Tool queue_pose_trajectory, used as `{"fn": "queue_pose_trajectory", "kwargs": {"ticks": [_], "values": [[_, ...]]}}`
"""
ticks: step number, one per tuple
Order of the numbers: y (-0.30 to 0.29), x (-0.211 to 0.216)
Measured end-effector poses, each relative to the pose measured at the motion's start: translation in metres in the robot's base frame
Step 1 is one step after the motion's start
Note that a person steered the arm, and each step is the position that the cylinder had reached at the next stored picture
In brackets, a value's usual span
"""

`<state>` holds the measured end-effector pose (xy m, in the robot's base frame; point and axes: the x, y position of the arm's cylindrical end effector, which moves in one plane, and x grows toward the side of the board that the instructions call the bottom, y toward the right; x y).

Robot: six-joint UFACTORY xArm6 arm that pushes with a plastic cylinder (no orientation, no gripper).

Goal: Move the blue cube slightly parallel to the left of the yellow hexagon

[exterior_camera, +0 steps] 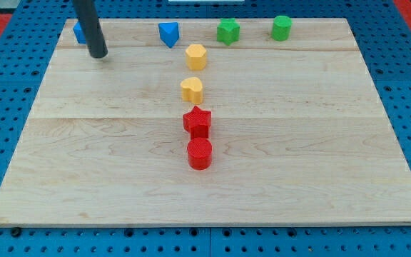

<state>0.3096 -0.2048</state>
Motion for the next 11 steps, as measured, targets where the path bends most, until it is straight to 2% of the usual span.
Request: {"fn": "queue_pose_trajectory", "kwargs": {"ticks": [1,2,3,4,5,6,7,8,9,10,11], "values": [[-0.077,-0.005],[-0.098,-0.018],[-0.099,-0.031],[-0.081,-0.086],[-0.072,-0.118],[-0.053,-0.096],[-0.052,-0.056],[-0.032,-0.041],[-0.075,-0.044],[-0.086,-0.078],[-0.051,-0.106]]}}
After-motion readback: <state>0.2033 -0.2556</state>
